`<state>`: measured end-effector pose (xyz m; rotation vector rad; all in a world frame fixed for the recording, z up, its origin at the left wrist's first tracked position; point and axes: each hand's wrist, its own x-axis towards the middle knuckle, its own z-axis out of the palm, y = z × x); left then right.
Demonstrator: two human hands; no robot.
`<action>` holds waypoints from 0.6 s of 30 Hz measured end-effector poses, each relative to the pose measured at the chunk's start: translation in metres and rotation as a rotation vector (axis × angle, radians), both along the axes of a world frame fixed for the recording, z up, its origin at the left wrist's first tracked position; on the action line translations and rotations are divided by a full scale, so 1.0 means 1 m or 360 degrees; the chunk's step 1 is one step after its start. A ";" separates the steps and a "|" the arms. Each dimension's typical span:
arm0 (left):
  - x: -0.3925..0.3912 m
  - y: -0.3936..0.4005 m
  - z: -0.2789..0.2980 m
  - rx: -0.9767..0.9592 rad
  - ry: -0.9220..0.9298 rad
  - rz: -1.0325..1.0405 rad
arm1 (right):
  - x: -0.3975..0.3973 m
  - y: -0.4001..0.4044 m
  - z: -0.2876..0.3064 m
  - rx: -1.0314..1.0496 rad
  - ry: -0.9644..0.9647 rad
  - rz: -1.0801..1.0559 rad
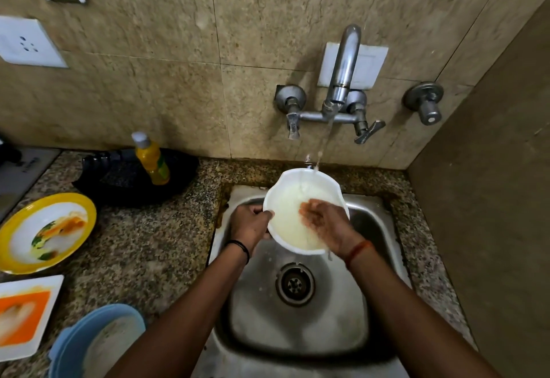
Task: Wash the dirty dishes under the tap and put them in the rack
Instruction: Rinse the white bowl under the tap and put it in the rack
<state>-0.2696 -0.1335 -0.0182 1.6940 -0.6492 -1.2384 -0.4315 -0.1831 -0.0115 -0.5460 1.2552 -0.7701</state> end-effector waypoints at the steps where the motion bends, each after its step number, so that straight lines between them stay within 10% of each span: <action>1: -0.001 -0.001 0.002 0.0003 0.0002 0.0003 | 0.004 0.008 0.000 0.0067 -0.0043 0.0124; 5: -0.002 -0.002 0.005 -0.0020 -0.0002 -0.0029 | 0.003 0.011 0.011 0.0296 -0.0091 0.0528; 11: -0.003 -0.004 0.008 0.0010 0.0096 0.0029 | 0.005 -0.010 0.005 -0.0334 0.0123 -0.0277; 18: -0.004 -0.001 0.007 0.0014 0.0005 0.0010 | 0.005 0.005 0.023 0.0188 -0.0070 0.0354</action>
